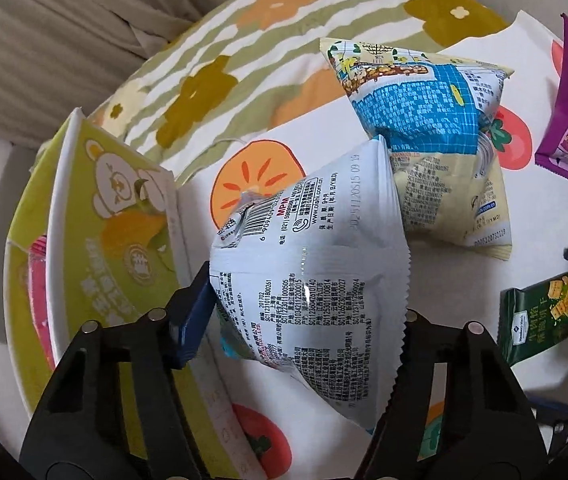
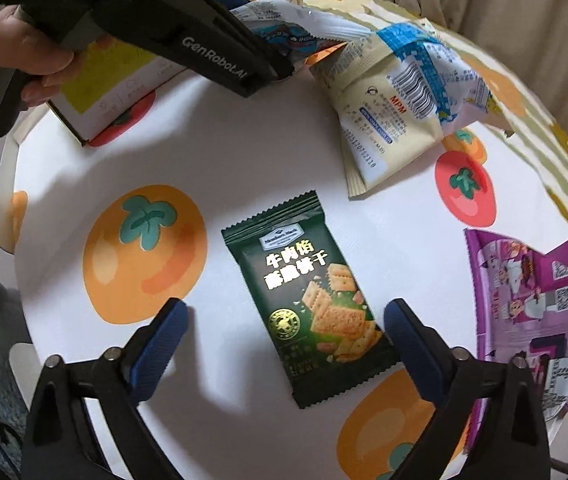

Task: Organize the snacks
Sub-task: 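Grasp a white snack bag with the left tool while the right tool grasps a green cracker packet, then carry both items over the box and open both tools to drop them, then move both tools back from the box to the last two bags, then grasp a blue-yellow bag with the left tool while the right tool grasps a purple bag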

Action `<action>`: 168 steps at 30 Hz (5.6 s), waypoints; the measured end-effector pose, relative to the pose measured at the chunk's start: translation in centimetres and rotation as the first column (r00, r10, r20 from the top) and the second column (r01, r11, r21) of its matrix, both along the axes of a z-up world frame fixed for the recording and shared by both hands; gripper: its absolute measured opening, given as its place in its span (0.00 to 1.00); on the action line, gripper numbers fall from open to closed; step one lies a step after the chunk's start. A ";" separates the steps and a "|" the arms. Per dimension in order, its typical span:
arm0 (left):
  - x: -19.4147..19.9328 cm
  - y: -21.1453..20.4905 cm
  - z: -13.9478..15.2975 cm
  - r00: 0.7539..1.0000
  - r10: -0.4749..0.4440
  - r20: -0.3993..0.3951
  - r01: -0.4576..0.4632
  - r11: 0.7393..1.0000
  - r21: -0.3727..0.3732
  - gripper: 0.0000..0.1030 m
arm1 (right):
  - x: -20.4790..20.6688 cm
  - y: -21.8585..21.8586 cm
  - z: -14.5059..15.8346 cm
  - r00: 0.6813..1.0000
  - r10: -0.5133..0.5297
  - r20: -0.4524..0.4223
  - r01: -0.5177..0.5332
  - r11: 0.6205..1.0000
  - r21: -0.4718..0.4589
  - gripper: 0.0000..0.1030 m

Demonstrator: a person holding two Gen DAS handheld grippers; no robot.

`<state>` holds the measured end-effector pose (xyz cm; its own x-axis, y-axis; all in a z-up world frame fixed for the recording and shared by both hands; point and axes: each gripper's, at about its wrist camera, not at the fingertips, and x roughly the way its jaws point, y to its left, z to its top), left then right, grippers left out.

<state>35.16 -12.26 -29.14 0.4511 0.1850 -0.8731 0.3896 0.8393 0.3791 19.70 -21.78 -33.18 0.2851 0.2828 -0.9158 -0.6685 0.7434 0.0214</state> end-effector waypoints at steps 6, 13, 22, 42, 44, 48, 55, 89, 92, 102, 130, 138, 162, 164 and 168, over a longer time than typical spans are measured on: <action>-1.3 0.4 0.4 1.000 0.019 -0.012 -0.019 1.000 -0.024 0.58 | 0.8 -1.0 0.2 0.999 0.016 0.043 -0.016 1.000 -0.004 0.65; -2.6 0.9 1.5 0.999 0.047 -0.006 -0.047 0.997 -0.061 0.58 | 3.0 -2.2 0.7 0.997 -0.059 0.048 0.058 0.998 0.022 0.43; -4.8 1.5 6.0 0.997 0.062 0.053 -0.054 0.988 -0.144 0.58 | 4.7 -3.7 3.9 0.981 -0.191 0.037 0.187 0.978 0.096 0.43; -5.8 16.4 21.8 0.935 0.242 0.261 -0.128 0.913 -0.388 0.58 | 4.6 5.9 20.2 0.941 -0.293 0.166 0.238 0.927 0.289 0.43; -5.4 18.6 22.1 0.927 0.258 0.272 -0.140 0.911 -0.387 0.58 | 5.0 8.2 21.0 0.941 -0.287 0.180 0.226 0.927 0.298 0.43; -3.9 22.7 22.0 0.922 0.274 0.274 -0.159 0.912 -0.378 0.58 | 6.0 12.1 21.5 0.941 -0.285 0.183 0.220 0.924 0.312 0.43; 0.9 28.6 18.9 0.943 0.266 0.200 -0.172 0.904 -0.392 0.58 | 7.8 18.2 20.9 0.935 -0.323 0.150 0.263 0.910 0.321 0.43; -5.4 35.4 13.2 0.897 0.437 0.063 -0.363 0.811 -0.460 1.00 | 11.0 23.2 15.2 0.940 -0.342 0.002 0.328 0.901 0.284 1.00; -6.1 35.6 13.2 0.896 0.441 0.052 -0.367 0.800 -0.474 1.00 | 10.2 23.2 15.4 0.941 -0.338 0.008 0.321 0.902 0.288 1.00; -8.3 35.4 16.1 0.904 0.411 0.117 -0.298 0.802 -0.518 1.00 | 6.9 22.9 17.6 0.925 -0.377 0.048 0.351 0.897 0.268 1.00; -7.5 12.9 18.5 0.979 -0.100 0.176 0.185 0.797 -0.575 1.00 | -5.2 3.1 21.5 0.424 -0.879 0.216 0.826 0.474 0.306 1.00; -3.1 4.1 13.7 0.983 -0.172 0.062 0.179 0.830 -0.529 1.00 | -3.4 -3.8 17.2 0.298 -0.946 0.131 0.898 0.324 0.299 1.00; 5.2 -6.2 -0.5 0.955 -0.197 -0.222 0.098 0.916 -0.390 0.92 | 3.4 -10.2 8.1 0.141 -0.989 0.050 0.955 0.149 0.257 1.00; 5.6 -6.3 -1.3 0.951 -0.191 -0.244 0.084 0.917 -0.389 0.86 | 3.9 -10.3 7.6 0.148 -0.987 0.058 0.959 0.157 0.236 1.00; 6.0 -6.3 -2.2 0.948 -0.190 -0.255 0.079 0.918 -0.388 0.76 | 4.9 -10.5 6.7 0.149 -0.987 0.061 0.963 0.159 0.217 1.00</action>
<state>41.16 -18.57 -31.29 0.1732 -0.2194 -0.9601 0.5529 0.8284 -0.0895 24.55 -32.27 -26.47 0.5202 -0.2605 -0.8133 0.6117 0.7782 0.1419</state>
